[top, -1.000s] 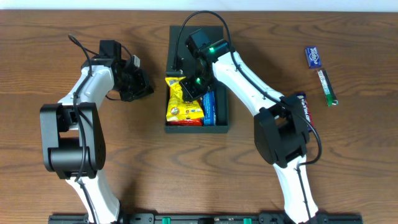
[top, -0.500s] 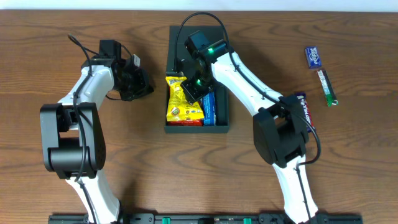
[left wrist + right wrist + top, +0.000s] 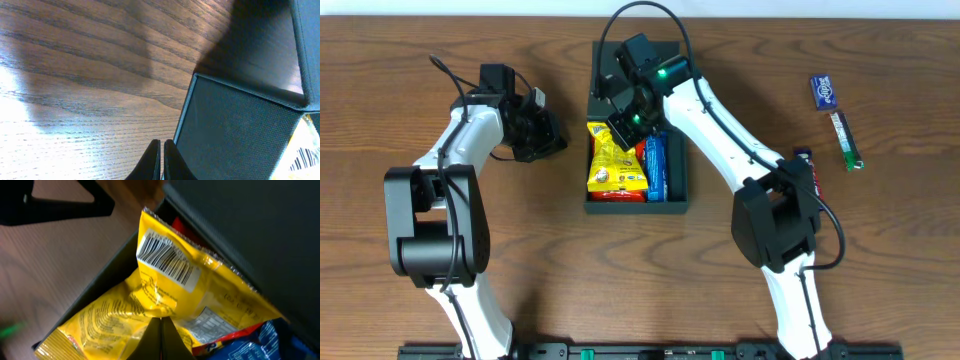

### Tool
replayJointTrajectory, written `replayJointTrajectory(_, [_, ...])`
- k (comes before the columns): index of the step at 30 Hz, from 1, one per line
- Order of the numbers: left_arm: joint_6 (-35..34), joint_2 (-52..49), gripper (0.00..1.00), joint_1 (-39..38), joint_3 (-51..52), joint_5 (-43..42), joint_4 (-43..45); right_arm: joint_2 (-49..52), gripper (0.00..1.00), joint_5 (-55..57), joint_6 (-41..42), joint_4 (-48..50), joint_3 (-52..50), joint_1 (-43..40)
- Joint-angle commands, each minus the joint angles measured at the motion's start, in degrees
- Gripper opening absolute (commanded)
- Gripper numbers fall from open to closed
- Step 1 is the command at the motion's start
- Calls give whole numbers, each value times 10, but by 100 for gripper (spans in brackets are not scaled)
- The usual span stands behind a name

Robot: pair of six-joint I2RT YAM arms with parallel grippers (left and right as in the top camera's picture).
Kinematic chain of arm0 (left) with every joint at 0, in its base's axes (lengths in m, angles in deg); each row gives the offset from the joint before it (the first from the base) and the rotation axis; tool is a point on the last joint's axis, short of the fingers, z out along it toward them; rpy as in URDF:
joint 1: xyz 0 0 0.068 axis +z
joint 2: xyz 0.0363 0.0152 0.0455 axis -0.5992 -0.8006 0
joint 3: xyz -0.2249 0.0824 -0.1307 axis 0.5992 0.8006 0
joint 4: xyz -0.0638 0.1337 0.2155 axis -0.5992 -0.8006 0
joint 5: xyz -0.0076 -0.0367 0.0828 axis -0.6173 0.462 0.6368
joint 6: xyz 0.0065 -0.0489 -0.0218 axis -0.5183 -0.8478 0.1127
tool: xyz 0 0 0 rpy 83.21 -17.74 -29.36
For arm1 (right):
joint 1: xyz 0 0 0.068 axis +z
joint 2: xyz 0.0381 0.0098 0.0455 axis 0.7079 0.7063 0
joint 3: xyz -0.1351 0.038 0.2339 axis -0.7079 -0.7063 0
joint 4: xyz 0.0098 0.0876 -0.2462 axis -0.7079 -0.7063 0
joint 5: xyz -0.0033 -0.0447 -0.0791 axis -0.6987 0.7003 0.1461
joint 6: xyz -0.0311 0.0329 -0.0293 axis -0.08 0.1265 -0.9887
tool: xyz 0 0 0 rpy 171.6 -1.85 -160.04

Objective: Pack container
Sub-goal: 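Press the yellow bag down into the box with the right gripper, then withdraw the right gripper from the box toward the green stick pack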

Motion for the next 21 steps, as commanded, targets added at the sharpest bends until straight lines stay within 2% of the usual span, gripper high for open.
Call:
replayJointTrajectory(1, [-2,-8,6,2,7,0,0,6,1,-1,2,20,9,12])
replayJointTrajectory(12, [-2,-8,6,2,7,0,0,70,1,-4,18,33,9,16])
replayJointTrajectory(21, [-2,-8,6,2,7,0,0,48,1,-22,33,28,22,8])
